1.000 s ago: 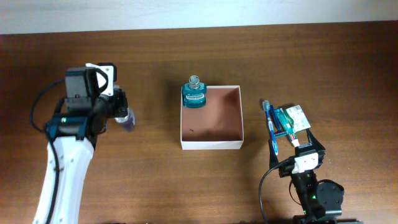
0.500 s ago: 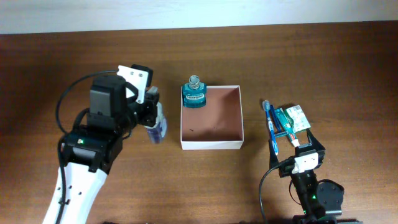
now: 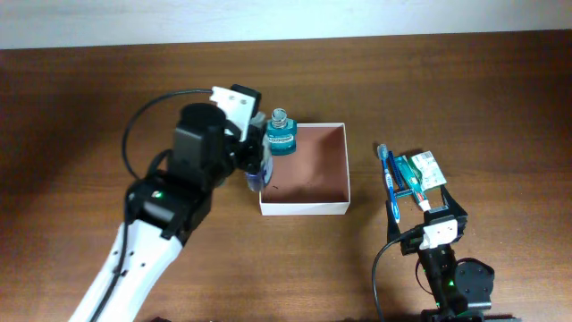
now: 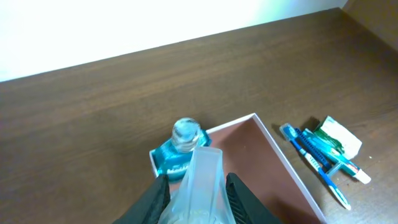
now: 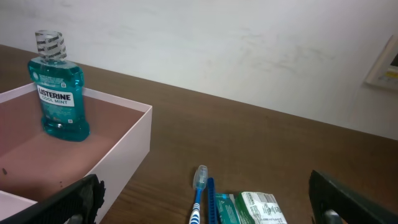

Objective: Pack container
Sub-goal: 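Lift the soap bottle with the left gripper and carry it into the box, then lower the soap bottle beside the Listerine and release it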

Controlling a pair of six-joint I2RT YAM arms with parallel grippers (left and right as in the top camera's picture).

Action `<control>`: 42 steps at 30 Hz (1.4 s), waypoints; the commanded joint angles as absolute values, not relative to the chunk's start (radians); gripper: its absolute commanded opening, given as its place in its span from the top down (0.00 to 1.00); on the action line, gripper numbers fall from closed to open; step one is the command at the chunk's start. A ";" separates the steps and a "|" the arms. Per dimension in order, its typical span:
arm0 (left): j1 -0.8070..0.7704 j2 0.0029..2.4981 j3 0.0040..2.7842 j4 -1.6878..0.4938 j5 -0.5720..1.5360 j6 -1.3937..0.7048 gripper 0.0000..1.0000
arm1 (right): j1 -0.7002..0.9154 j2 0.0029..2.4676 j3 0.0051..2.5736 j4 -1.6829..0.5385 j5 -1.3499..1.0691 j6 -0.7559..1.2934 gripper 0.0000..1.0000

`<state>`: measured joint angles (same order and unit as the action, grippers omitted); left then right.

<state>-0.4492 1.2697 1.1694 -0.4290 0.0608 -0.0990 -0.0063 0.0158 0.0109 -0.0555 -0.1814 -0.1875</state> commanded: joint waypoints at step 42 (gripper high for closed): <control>-0.596 1.539 1.061 -0.232 -0.292 -0.303 0.70 | -0.014 0.006 0.006 -0.062 -0.176 -0.183 0.02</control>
